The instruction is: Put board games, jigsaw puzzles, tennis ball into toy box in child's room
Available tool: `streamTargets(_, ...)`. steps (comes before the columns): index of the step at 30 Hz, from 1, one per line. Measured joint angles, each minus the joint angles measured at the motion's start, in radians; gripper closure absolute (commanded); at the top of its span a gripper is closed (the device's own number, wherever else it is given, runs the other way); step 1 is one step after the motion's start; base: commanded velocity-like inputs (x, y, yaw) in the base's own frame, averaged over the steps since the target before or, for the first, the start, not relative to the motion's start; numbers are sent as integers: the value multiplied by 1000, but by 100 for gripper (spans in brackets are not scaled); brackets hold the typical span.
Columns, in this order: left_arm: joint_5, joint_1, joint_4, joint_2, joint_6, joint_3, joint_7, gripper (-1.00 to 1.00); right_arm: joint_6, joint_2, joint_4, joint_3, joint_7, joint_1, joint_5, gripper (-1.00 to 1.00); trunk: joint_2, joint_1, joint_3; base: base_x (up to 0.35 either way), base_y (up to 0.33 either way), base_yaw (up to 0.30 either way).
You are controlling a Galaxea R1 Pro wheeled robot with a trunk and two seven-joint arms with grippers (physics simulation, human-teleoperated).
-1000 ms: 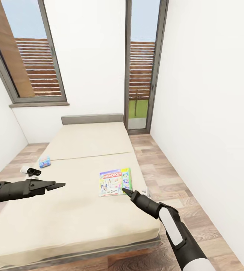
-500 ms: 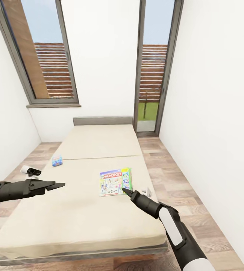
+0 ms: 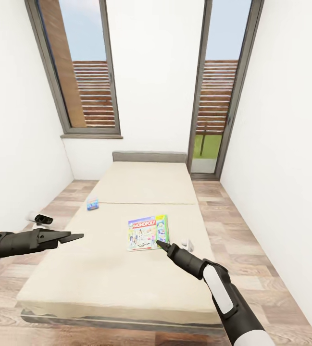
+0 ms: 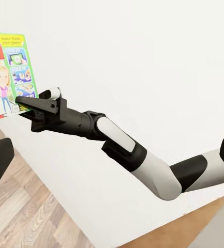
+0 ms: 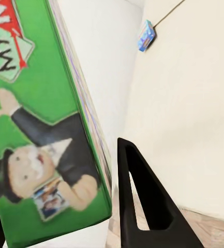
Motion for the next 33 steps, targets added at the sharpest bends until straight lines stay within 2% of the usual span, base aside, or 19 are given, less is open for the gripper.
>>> streamTargets(33, -1, 0, 0, -3, 0, -1, 0, -100, -1, 0, 2, 0, -2, 0, 3, 100, 231, -127, 135, 0, 0, 242)
